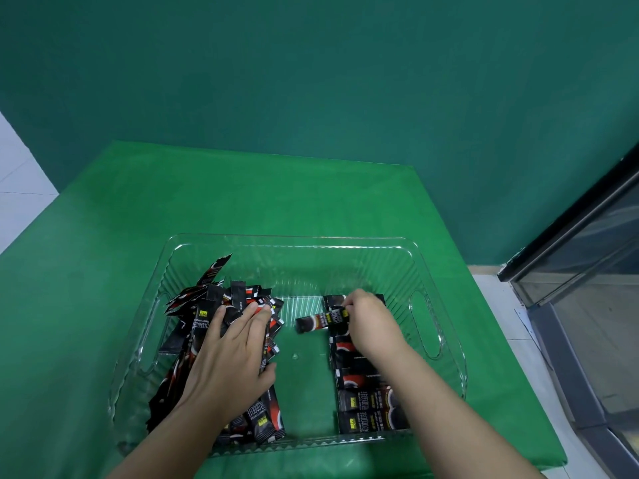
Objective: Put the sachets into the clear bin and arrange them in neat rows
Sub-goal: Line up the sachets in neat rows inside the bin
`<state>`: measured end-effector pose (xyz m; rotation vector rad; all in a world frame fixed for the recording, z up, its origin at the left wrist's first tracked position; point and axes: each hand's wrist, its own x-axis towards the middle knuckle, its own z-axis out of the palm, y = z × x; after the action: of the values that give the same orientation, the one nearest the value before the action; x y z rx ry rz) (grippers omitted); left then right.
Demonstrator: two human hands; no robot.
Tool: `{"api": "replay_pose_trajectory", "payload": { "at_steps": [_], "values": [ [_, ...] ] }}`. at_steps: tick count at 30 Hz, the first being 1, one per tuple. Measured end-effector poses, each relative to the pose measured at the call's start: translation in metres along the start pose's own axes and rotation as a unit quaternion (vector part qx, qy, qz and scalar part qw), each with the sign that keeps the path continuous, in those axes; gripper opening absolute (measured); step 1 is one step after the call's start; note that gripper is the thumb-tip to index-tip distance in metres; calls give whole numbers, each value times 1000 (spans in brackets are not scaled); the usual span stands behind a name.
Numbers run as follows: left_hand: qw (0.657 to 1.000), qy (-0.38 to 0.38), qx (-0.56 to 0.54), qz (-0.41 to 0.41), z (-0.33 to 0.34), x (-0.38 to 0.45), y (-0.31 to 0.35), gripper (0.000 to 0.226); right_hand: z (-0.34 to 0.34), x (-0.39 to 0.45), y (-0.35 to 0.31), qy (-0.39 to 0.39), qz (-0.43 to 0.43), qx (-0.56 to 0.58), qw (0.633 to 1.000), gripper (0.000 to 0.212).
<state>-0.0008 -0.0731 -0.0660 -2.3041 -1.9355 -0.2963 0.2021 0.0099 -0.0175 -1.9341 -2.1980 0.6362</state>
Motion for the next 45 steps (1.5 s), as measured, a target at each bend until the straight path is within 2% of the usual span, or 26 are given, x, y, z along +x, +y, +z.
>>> {"api": "replay_pose_trajectory", "payload": {
  "at_steps": [6,9,14,18,26,39,45],
  "values": [
    [1000,-7,1,-2,1,0,0,84,-17,-6,-2,23,66,-75,995,47],
    [1000,-12,2,1,1,1,0,85,-9,-14,-10,13,52,-83,995,68],
    [1000,-18,-1,-2,0,1,-1,85,13,-33,-25,-62,-4,-135,989,56],
    [1000,-16,0,-2,0,1,-1,84,26,-36,-33,-123,0,-173,977,61],
    [1000,-12,3,-2,0,0,-1,84,33,-32,-29,-109,25,-154,982,65],
    [1000,-19,3,-3,1,1,-2,83,30,-32,-16,-97,24,-121,988,60],
    [1000,-23,6,-5,2,0,-2,83,26,-28,-11,-71,40,-102,991,65]
  ]
}}
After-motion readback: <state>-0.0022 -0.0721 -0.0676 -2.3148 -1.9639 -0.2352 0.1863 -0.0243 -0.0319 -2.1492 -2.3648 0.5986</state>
